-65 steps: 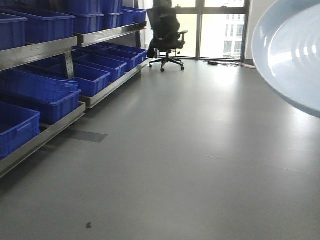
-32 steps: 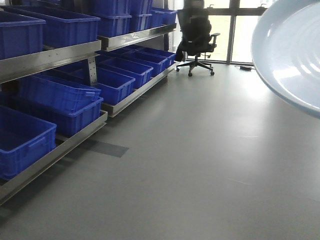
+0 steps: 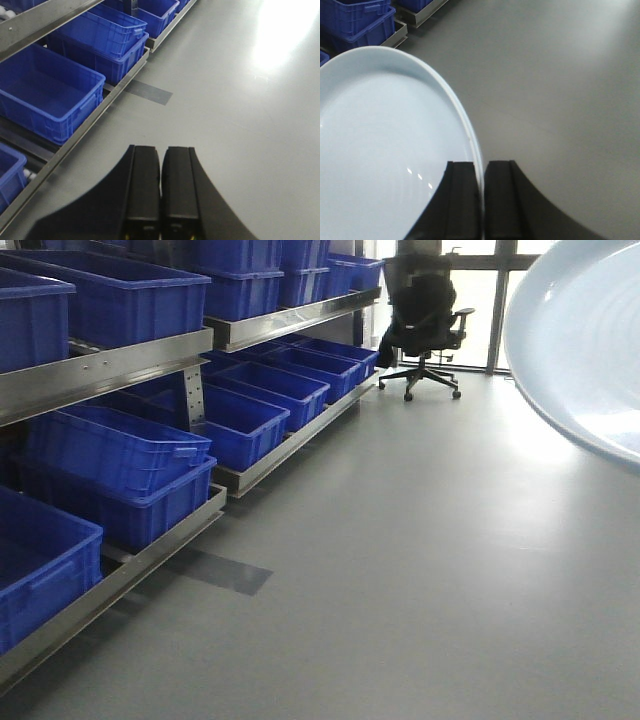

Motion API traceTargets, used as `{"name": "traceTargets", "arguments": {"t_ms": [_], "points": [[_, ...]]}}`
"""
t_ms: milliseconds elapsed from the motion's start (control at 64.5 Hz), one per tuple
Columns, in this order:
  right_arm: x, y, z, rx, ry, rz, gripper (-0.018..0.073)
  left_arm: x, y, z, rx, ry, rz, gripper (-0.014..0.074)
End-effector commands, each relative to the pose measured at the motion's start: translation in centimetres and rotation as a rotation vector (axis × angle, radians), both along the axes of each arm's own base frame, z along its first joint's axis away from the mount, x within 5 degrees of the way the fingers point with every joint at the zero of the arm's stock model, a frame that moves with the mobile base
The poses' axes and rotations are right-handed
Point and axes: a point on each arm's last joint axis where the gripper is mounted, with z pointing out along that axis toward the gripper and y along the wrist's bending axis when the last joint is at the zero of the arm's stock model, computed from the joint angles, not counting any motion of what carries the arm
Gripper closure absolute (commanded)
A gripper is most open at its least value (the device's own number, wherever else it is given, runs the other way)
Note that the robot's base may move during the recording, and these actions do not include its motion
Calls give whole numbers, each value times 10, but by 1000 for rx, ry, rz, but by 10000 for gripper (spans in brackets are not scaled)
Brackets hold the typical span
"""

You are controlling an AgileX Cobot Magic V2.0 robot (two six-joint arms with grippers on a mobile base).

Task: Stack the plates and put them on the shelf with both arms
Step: 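Drive along the blue-bin racks carrying the plate stack, then approach the shelf of blue bins with the plates held in the right gripper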

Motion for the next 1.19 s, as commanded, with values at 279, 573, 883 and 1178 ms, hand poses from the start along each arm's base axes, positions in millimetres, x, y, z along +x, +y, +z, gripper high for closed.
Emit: {"name": "traceTargets", "arguments": {"t_ms": [279,573,883,1178], "points": [[3,0,17,4,-120,6,510,2,-1,15,-14,-95,-8,506],[3,0,17,4,-119,6,510,2,-1,15,-14,-97,-8,507],[3,0,17,4,-119,6,510,2,-1,15,-14,-97,-8,507],[3,0,17,4,-119,6,510,2,-1,15,-14,-97,-8,506]]}}
